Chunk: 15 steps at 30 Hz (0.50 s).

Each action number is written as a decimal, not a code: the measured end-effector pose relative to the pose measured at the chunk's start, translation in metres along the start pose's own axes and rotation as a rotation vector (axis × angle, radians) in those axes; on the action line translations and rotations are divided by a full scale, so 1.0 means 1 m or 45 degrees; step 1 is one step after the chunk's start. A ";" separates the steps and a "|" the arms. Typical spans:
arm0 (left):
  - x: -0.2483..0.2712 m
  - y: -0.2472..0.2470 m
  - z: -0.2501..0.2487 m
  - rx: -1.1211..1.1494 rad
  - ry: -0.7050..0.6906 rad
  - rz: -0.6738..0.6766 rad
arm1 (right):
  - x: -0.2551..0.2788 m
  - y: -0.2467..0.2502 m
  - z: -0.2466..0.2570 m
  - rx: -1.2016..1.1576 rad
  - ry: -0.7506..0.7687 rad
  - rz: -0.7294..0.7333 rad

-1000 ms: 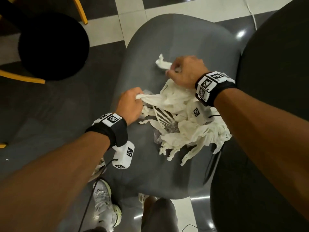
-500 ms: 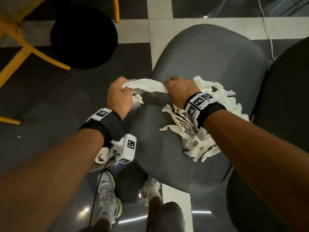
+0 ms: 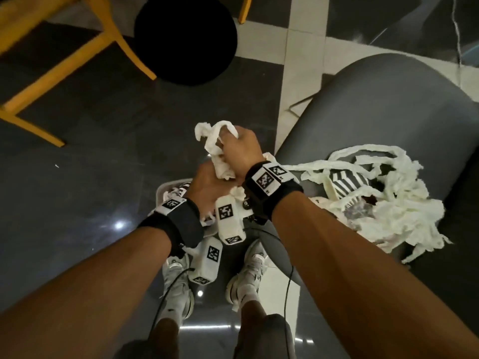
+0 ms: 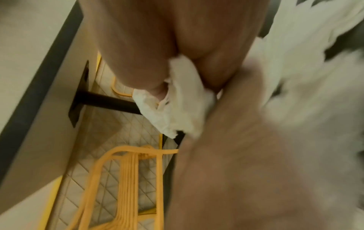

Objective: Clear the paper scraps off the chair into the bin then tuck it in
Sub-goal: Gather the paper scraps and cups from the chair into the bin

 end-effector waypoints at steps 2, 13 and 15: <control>-0.011 0.049 0.032 -0.093 0.098 -0.270 | 0.002 -0.028 -0.002 0.107 0.091 0.132; -0.030 0.170 0.150 -0.458 0.165 -0.334 | -0.009 -0.123 -0.201 1.522 0.169 0.698; -0.030 0.174 0.176 -0.545 0.208 -0.306 | -0.015 -0.138 -0.222 1.487 0.112 0.587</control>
Point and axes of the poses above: each hand's wrist, its own x-axis away from the middle knuckle, its own y-axis out of the back of the hand, z = x × y, the point moved 10 cm from there along -x, towards the middle knuckle, and after that the axes turned 12 degrees about -z, right-handed, at the moved point
